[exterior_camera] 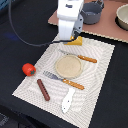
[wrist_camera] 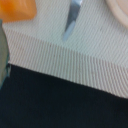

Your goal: Interact with the objects in diverse but meaningful ways.

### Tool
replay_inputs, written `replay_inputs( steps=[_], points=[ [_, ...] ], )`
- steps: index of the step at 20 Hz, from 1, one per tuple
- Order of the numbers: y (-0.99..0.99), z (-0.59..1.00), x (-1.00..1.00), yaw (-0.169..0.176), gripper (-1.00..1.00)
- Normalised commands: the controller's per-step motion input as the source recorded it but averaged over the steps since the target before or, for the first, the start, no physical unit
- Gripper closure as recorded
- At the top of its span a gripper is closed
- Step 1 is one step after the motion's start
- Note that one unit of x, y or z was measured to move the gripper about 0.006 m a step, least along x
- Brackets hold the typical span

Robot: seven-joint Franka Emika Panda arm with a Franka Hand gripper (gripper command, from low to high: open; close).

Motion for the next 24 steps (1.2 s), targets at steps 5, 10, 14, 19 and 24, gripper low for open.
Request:
replay_inputs(
  steps=[5, 10, 14, 19, 24],
  points=[
    [-0.51, -0.17, -0.87, -0.007, -1.0],
    [-0.62, -0.02, -0.53, -0.092, -1.0],
    [-0.66, 0.0, -0.38, -0.115, -1.0],
    [-0.63, 0.0, -0.31, -0.122, -1.0],
    [-0.45, -0.1, -0.3, -0.094, -1.0]
  ],
)
